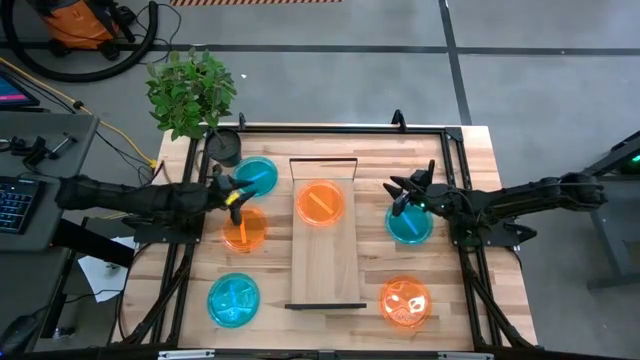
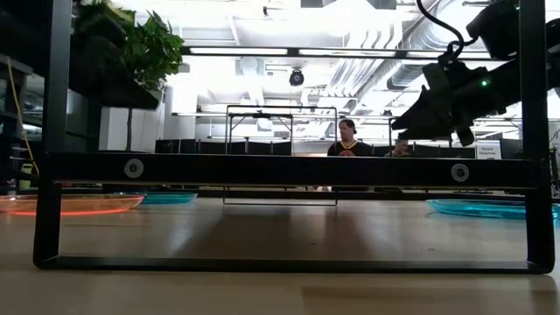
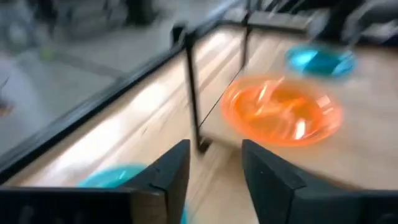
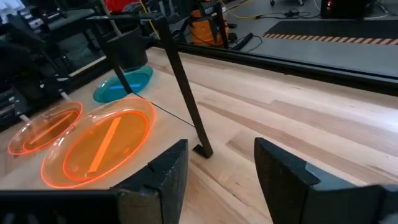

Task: Place and stack plates onto a shelf
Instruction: Put the top left blue plate on the shelf

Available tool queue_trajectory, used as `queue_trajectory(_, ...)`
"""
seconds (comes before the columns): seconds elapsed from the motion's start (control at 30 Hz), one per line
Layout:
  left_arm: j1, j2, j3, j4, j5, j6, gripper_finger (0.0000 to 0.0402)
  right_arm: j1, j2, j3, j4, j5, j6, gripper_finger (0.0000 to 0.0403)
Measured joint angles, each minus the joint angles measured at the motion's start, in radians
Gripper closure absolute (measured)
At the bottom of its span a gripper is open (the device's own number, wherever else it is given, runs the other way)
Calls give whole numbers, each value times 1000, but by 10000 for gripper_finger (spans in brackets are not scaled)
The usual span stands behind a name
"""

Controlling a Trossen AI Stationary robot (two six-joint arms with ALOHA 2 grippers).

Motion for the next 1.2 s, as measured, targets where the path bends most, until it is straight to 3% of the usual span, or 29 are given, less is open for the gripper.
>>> queue_trajectory(0.3, 161, 499, 202, -75, 41, -111, 239, 0, 0, 0, 0, 0, 0, 236)
queue_trajectory(0.57, 181, 816, 298, -76, 35, -210, 240, 0, 0, 0, -22, 0, 0, 236)
queue_trajectory(0.8, 181, 964, 328, -69, 27, -292, 240, 0, 0, 0, -33, 0, 3, 236)
queue_trajectory(1.2, 214, 1058, 330, -42, 5, -350, 238, 0, 0, 0, -40, 1, 27, 236)
